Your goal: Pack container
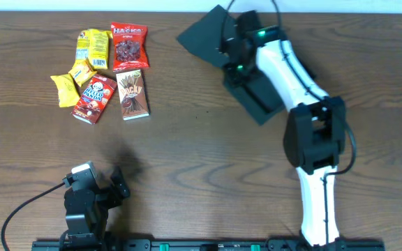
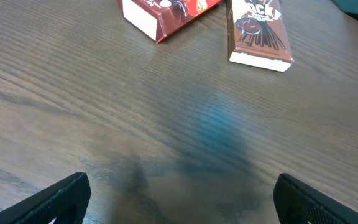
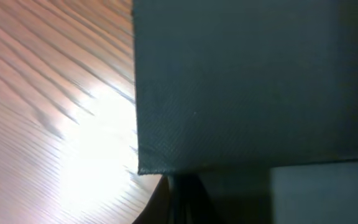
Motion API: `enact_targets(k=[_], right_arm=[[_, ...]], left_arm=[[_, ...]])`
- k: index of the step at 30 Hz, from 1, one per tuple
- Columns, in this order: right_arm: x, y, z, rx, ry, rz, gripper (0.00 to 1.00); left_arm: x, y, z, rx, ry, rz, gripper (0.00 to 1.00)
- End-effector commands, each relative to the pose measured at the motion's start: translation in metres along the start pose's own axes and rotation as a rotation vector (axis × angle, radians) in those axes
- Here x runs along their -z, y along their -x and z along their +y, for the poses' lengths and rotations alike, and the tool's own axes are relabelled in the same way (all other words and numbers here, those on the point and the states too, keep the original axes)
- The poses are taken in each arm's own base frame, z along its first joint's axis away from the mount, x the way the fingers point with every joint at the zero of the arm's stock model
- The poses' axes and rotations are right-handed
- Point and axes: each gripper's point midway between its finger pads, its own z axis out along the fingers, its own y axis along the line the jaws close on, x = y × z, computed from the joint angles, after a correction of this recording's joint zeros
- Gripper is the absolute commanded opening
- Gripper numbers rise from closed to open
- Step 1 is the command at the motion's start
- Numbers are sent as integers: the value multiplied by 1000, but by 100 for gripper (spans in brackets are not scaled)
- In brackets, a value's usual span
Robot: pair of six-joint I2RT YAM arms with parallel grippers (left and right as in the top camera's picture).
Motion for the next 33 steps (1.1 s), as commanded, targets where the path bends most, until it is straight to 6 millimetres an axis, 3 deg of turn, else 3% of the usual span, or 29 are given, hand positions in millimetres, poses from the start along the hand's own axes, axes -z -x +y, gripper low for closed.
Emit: enact_targets(k=[1,7,15,26,33], right_arm=[[-10,3,22,-193,4,2,1],[-18,8,77,-343,30,-5,1],[-24,25,124,-446,44,-85,2],[-23,29,111,-679,-121,-186,1],[-21,44,113,-615,-103,-240,1]], left_arm=[[-1,-7,1,-11,3,23,95],[-1,-7,1,-11,3,23,95],[-1,-7,1,-11,3,23,95],[-1,-7,1,-11,3,23,95],[-1,-7,1,-11,3,23,95]])
